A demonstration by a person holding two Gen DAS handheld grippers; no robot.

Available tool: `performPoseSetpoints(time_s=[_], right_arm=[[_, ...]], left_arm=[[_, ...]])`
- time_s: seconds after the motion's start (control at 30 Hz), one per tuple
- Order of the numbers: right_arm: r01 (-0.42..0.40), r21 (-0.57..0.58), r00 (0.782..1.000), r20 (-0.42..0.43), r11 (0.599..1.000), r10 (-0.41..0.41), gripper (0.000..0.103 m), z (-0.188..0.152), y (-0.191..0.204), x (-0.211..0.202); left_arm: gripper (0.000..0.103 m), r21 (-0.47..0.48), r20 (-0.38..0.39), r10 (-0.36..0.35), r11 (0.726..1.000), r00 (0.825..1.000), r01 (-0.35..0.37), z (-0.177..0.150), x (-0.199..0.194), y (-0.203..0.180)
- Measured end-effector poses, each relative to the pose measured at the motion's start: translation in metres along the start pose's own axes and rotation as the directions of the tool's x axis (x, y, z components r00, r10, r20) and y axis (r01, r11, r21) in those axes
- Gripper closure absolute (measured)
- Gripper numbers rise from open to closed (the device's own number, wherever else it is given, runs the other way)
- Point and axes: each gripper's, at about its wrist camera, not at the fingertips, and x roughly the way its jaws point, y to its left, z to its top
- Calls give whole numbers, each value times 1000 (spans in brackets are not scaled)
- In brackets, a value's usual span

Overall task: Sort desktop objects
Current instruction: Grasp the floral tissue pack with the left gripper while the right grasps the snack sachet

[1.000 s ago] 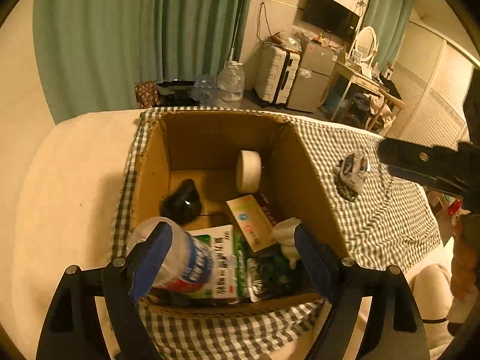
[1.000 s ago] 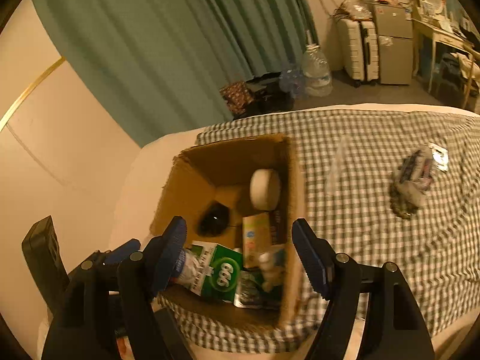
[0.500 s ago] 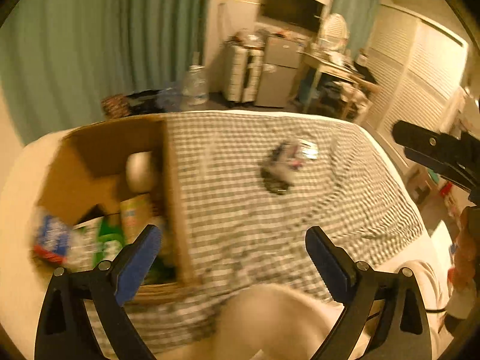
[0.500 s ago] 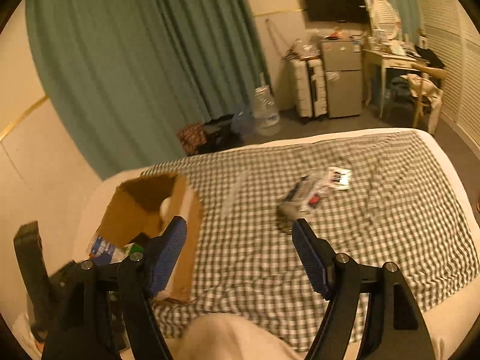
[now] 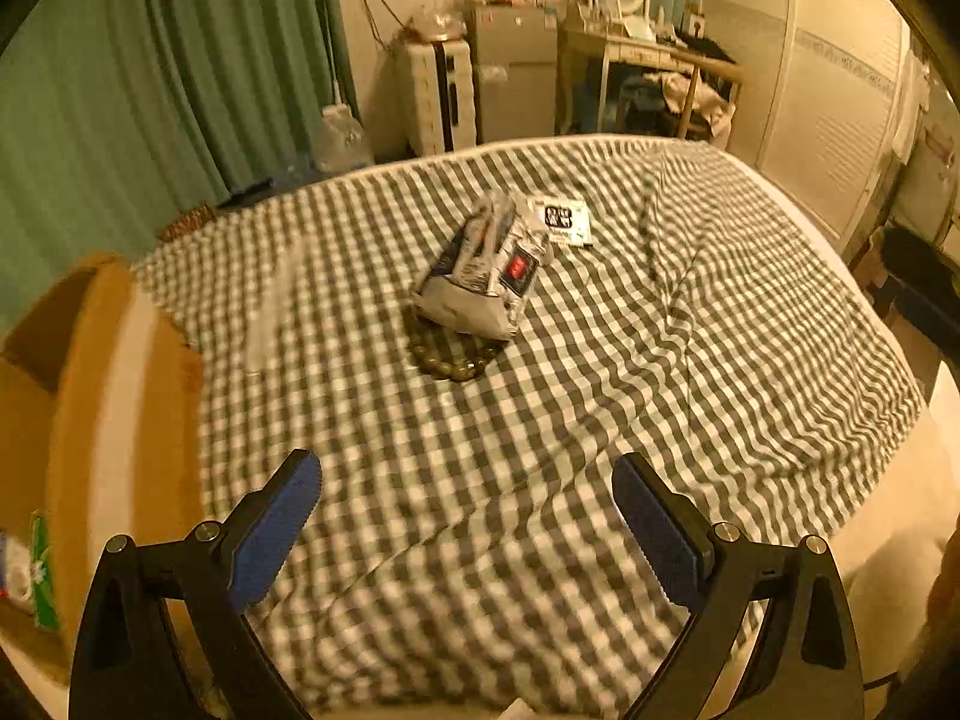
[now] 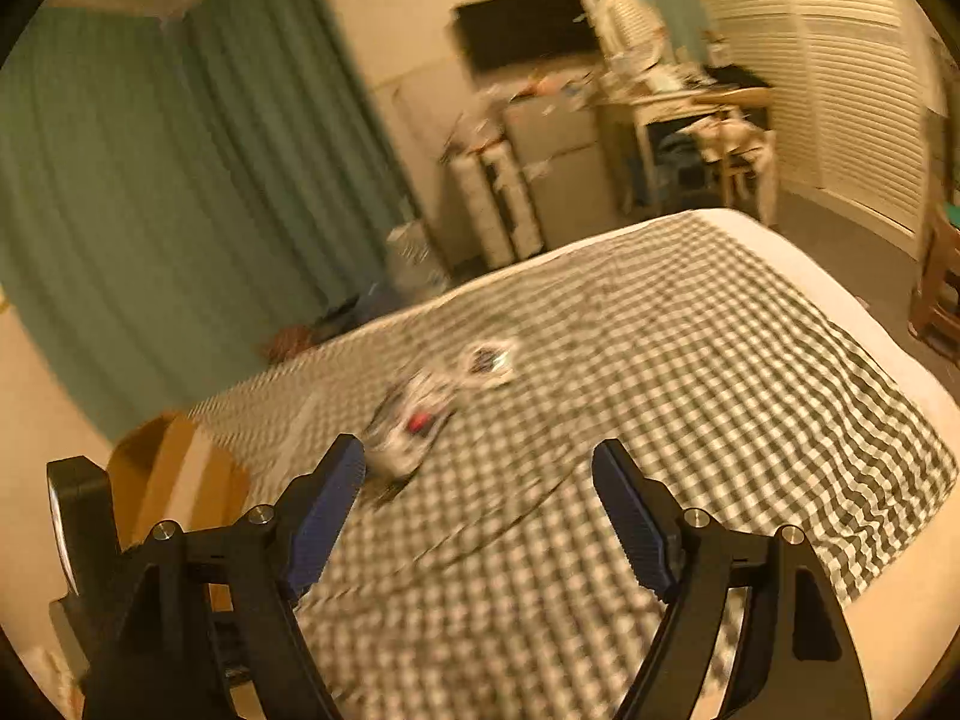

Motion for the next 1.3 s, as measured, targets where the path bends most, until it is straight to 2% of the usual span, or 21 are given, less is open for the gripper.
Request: performPoseSetpoints(time_s=[0.17, 0.27, 0.43, 0.5, 0.57, 0.6, 0.63, 0.67, 0.7, 0.73, 0.77, 0.83, 0.93, 1.03, 1.07, 1.17, 1.2, 1.27, 1.3], right_arm=[[37, 46, 998, -51, 998, -35, 25, -7, -44, 39], [44, 94, 994, -107, 995, -34, 25, -15, -65, 63], [68, 165, 980, -195, 984, -35, 25, -21, -88, 93], [59, 157, 978, -207, 986, -25, 25, -23, -88, 97], [55, 133, 976, -217, 990, -25, 25, -24, -86, 103], [65, 129, 975, -219, 990, -35, 25, -24, -87, 106], [68, 129, 973, -227, 989, -38, 25, -25, -89, 110], [69, 135, 969, -246, 988, -34, 25, -27, -92, 117], [68, 142, 966, -256, 987, -30, 25, -26, -92, 123], [51, 155, 966, -258, 987, -9, 25, -23, -92, 128], [34, 159, 967, -255, 987, 8, 25, -21, -89, 134], [1, 107, 971, -238, 994, 25, 25, -10, -74, 147], [-33, -13, 977, -211, 999, 30, 25, 6, -50, 167], [-56, -49, 971, -234, 997, 43, 25, 17, -25, 199], [-68, -59, 969, -240, 996, 52, 25, 20, -14, 211], [-74, -86, 966, -254, 994, 50, 25, 22, 8, 239], [-62, -95, 964, -263, 994, 35, 25, 21, 12, 248], [-21, -108, 964, -265, 994, -8, 25, 17, 17, 263], [-23, -91, 970, -244, 996, 0, 25, 17, 18, 268]], left_arm=[[3, -32, -6, 53, 998, 999, -53, 27, 40, -6], [3, -42, 42, 151, 988, 988, -149, 37, 62, -14], [3, -56, 35, 155, 987, 987, -153, 60, 103, -27], [3, -50, 25, 165, 985, 986, -164, 75, 123, -29], [4, -31, -68, 154, 987, 986, -156, 93, 157, -27], [6, -27, -88, 163, 986, 983, -166, 96, 165, -26], [20, -31, -95, 180, 982, 979, -184, 101, 174, -21], [46, -41, -82, 151, 987, 985, -155, 103, 174, -16], [57, -46, -55, 119, 991, 991, -122, 106, 171, -12], [74, -44, -24, 103, 994, 994, -104, 108, 165, -8], [76, -50, -6, 80, 996, 997, -80, 109, 158, -3], [76, -134, 38, 16, 991, 999, -11, 107, 135, 17], [76, -248, 82, 24, 969, 996, -3, 95, 110, 43], [76, -330, 72, 91, 942, 993, -63, 71, 101, 62], [76, -339, 65, 100, 938, 993, -72, 60, 101, 68], [76, -327, 13, 184, 930, 983, -169, 46, 108, 81], [76, -339, -3, 213, 919, 977, -201, 41, 113, 90], [76, -348, -31, 205, 915, 978, -203, 31, 124, 99], [76, -347, -48, 211, 913, 976, -215, 21, 132, 105]])
